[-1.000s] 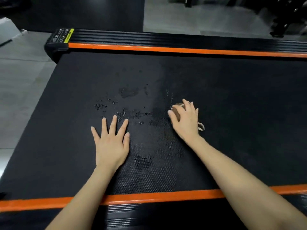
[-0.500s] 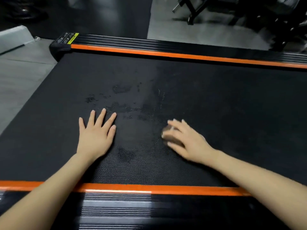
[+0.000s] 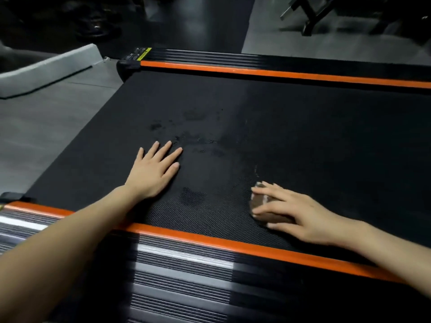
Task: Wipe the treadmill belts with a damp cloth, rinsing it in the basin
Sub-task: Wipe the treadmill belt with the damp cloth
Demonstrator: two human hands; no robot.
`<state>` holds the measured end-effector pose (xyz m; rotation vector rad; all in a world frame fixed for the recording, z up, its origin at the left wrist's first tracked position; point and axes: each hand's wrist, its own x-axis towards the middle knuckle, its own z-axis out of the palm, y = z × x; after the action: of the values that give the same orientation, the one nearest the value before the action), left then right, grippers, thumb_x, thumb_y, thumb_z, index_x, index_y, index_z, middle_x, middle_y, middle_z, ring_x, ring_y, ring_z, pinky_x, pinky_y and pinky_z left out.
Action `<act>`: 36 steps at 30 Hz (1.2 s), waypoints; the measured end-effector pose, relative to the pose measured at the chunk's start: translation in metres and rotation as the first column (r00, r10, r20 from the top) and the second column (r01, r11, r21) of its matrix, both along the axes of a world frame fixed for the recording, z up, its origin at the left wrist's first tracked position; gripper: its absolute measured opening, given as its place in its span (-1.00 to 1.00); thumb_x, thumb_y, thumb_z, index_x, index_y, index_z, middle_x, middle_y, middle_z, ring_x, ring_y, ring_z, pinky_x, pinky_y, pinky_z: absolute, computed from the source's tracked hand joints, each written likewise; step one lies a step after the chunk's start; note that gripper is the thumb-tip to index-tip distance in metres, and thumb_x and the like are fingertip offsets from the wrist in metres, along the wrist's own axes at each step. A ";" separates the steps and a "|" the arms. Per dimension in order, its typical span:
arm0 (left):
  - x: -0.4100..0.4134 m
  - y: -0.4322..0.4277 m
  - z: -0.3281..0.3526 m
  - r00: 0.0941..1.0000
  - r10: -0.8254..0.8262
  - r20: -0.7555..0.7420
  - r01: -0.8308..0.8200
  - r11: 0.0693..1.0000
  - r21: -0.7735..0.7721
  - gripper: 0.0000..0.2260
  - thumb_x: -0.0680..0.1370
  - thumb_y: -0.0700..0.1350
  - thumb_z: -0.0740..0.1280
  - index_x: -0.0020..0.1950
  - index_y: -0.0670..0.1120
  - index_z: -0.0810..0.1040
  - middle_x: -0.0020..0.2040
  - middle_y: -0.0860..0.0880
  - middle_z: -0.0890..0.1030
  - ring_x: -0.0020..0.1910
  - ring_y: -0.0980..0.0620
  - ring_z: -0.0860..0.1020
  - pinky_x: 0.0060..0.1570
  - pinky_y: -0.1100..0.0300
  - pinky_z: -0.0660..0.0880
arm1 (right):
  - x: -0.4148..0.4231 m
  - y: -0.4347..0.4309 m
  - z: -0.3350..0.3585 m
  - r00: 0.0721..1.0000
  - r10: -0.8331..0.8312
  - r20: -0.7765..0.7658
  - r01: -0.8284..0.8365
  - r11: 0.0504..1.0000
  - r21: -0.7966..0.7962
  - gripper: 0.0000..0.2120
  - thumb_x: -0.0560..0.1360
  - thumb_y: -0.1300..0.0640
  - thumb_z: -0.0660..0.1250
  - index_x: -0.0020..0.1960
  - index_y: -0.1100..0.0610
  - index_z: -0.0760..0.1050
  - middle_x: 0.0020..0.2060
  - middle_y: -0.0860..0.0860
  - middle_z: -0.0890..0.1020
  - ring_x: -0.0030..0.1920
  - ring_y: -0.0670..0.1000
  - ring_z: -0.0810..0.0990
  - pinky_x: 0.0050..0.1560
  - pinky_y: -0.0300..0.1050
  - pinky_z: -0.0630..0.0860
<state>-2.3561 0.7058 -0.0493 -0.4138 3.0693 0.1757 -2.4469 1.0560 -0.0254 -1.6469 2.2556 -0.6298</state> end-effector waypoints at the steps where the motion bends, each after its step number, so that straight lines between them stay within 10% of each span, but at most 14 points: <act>1: 0.001 0.000 -0.001 1.000 -0.008 -0.004 0.008 1.000 0.001 -0.31 0.42 0.32 -0.36 0.54 0.19 -0.01 0.57 0.05 -0.02 0.54 -0.04 -0.11 0.48 -0.10 -0.17 | -0.001 0.009 0.001 1.000 0.000 0.008 0.000 1.000 0.007 -0.64 0.51 -0.21 0.17 0.29 -0.23 0.40 0.47 -0.20 0.21 0.49 -0.16 0.07 0.48 -0.15 0.02; 9: -0.002 -0.006 -0.006 0.995 -0.026 -0.094 0.030 0.999 0.042 -0.32 0.44 0.29 -0.34 0.52 0.20 0.11 0.56 0.08 0.06 0.54 -0.03 -0.03 0.47 -0.06 -0.11 | 0.037 -0.119 -0.014 0.999 0.046 0.000 -0.045 0.990 -0.135 -0.71 0.50 0.00 0.32 0.21 -0.02 0.54 0.42 0.01 0.34 0.46 0.03 0.20 0.48 0.03 0.05; 14: -0.005 -0.037 -0.001 0.984 -0.121 -0.132 0.118 0.993 -0.024 -0.37 0.49 0.27 -0.27 0.50 0.16 0.21 0.53 0.04 0.19 0.53 -0.05 0.08 0.45 -0.08 -0.03 | 0.044 -0.108 -0.004 1.000 0.025 0.011 -0.025 0.998 -0.056 -0.68 0.52 -0.09 0.22 0.25 -0.11 0.48 0.47 -0.11 0.22 0.49 -0.14 0.07 0.47 -0.27 -0.07; 17: -0.014 -0.053 0.000 0.985 -0.133 -0.112 0.131 0.991 -0.030 -0.36 0.48 0.28 -0.30 0.51 0.18 0.14 0.55 0.00 0.13 0.54 -0.11 0.00 0.45 -0.16 -0.12 | 0.021 -0.069 -0.002 0.989 -0.118 -0.094 0.116 0.993 -0.027 -0.69 0.52 -0.14 0.18 0.23 -0.15 0.45 0.44 -0.03 0.31 0.43 -0.04 0.28 0.43 -0.03 0.22; 23: -0.053 -0.062 0.001 0.985 -0.159 -0.073 0.154 0.986 -0.061 -0.45 0.56 0.26 -0.24 0.54 0.17 0.00 0.57 -0.05 0.05 0.53 -0.20 -0.05 0.44 -0.22 -0.15 | -0.050 -0.122 -0.013 0.478 -0.870 -0.124 0.859 0.492 -0.140 -0.68 0.53 0.06 0.29 0.26 0.10 0.48 0.38 0.17 0.35 0.34 0.20 0.36 0.32 0.03 0.30; 29: -0.085 -0.080 0.000 0.973 -0.222 -0.070 0.220 0.975 -0.033 -0.52 0.63 0.17 -0.13 0.55 0.14 -0.01 0.57 -0.04 0.01 0.53 -0.19 -0.08 0.44 -0.22 -0.17 | 0.070 -0.162 -0.011 0.921 -0.355 -0.162 0.354 0.935 -0.038 -0.68 0.52 -0.09 0.22 0.26 -0.08 0.43 0.41 0.08 0.35 0.44 0.11 0.28 0.43 0.06 0.18; 33: -0.090 -0.088 -0.005 0.971 -0.228 -0.068 0.227 0.974 -0.018 -0.50 0.62 0.18 -0.17 0.56 0.11 -0.01 0.57 -0.03 -0.01 0.53 -0.20 -0.11 0.44 -0.23 -0.19 | 0.036 -0.165 -0.011 0.913 -0.336 -0.230 0.342 0.939 -0.014 -0.69 0.53 -0.07 0.23 0.27 -0.12 0.40 0.39 0.10 0.37 0.41 0.12 0.32 0.40 0.19 0.23; 36: -0.085 -0.084 -0.008 0.970 -0.231 -0.075 0.229 0.973 -0.035 -0.49 0.61 0.16 -0.20 0.56 0.09 -0.04 0.58 -0.05 -0.05 0.53 -0.22 -0.13 0.44 -0.23 -0.20 | -0.010 -0.183 -0.017 0.712 -0.680 -0.175 0.673 0.732 -0.102 -0.72 0.53 0.00 0.28 0.23 -0.03 0.49 0.40 0.10 0.36 0.41 0.15 0.31 0.40 0.25 0.21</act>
<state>-2.4408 0.6220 -0.0571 -0.0495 3.1665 0.1472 -2.4564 0.8727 -0.0426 -0.8562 3.0298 -0.6669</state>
